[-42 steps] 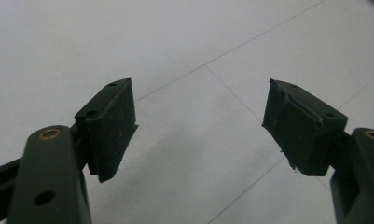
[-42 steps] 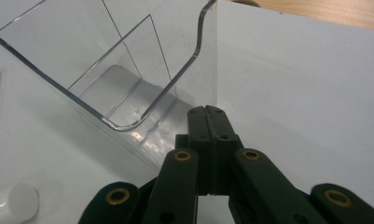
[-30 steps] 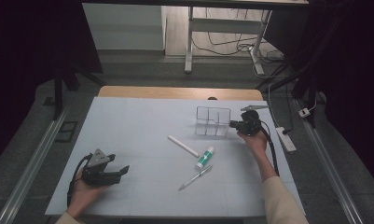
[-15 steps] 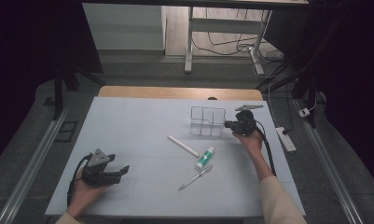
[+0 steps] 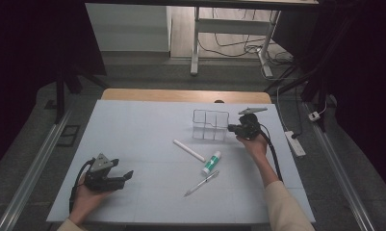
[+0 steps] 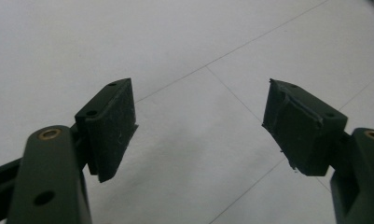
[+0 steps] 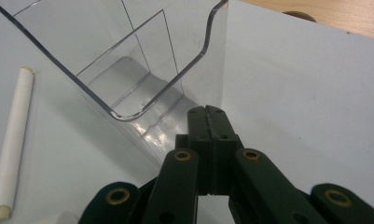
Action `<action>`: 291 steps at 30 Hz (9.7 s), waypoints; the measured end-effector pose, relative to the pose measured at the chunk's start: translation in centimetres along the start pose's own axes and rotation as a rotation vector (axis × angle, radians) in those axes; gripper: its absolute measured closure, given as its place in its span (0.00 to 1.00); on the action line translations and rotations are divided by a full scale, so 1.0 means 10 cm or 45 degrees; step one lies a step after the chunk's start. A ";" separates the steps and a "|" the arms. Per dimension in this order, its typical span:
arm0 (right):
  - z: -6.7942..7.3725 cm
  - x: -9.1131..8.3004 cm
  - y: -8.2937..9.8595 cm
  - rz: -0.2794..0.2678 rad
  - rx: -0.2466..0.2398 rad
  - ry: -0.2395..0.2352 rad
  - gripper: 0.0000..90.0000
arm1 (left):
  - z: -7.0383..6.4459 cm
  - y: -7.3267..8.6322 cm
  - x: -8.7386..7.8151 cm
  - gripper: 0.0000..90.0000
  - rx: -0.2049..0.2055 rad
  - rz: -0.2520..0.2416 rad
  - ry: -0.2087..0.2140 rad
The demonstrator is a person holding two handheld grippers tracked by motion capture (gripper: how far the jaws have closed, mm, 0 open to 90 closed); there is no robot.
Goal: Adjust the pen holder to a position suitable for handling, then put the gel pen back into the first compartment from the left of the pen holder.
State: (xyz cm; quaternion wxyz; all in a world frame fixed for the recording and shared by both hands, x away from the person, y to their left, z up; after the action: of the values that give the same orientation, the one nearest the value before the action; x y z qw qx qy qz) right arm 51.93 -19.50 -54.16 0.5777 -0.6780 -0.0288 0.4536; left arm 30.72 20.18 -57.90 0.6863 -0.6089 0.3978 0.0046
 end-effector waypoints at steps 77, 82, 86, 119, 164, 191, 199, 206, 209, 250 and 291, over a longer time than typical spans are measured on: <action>0.40 -0.14 -0.06 -0.075 -0.152 -0.119 0.76 | 0.02 -0.02 -0.04 0.28 -0.020 -0.025 0.005; 0.49 -0.23 -0.06 -0.080 -0.201 -0.172 0.62 | 0.01 -0.02 -0.03 0.28 -0.021 -0.029 0.016; 0.58 -0.29 -0.06 -0.087 -0.247 -0.193 0.56 | 0.01 -0.02 -0.03 0.28 -0.011 -0.030 0.018; 1.04 -0.45 0.07 -0.053 -0.429 -0.413 0.48 | 0.00 -0.07 0.05 0.29 0.008 -0.023 0.025; 1.72 -0.38 0.40 0.179 -0.757 -0.751 0.38 | 0.00 -0.07 0.07 0.29 0.006 -0.017 0.046; 1.99 -0.30 0.74 0.362 -0.990 -0.859 0.41 | -0.02 -0.06 0.08 0.29 0.011 -0.012 0.056; 2.01 -0.29 0.79 0.383 -1.011 -0.873 0.47 | -0.02 -0.06 0.09 0.29 0.013 -0.010 0.056; 2.02 -0.27 0.82 0.395 -1.035 -0.878 0.54 | -0.02 -0.07 0.08 0.29 0.014 -0.012 0.058; 2.03 -0.27 0.84 0.406 -1.048 -0.883 0.57 | -0.02 -0.07 0.08 0.29 0.014 -0.013 0.057; 2.03 -0.41 0.65 0.366 -0.913 -0.988 0.88 | -0.03 -0.07 0.08 0.29 0.022 -0.013 0.055; 1.82 -0.63 -0.12 -0.159 -0.526 -0.697 0.88 | -0.03 -0.07 0.08 0.29 0.023 -0.012 0.057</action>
State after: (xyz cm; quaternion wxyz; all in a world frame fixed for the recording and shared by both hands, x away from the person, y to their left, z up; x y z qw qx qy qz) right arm 37.01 -8.88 -48.08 0.4258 -0.6307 -0.3154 0.5670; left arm 31.46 19.37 -57.73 0.6827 -0.6044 0.4102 -0.0160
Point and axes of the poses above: each handheld gripper's, and its own axes: x roughly forward along the jaws, y roughly out of its underside, z roughly to its left, the point moved 8 cm from there along x, roughly forward along the jaws, and after that the axes turned 6 degrees about -z, right-handed, at the moved point
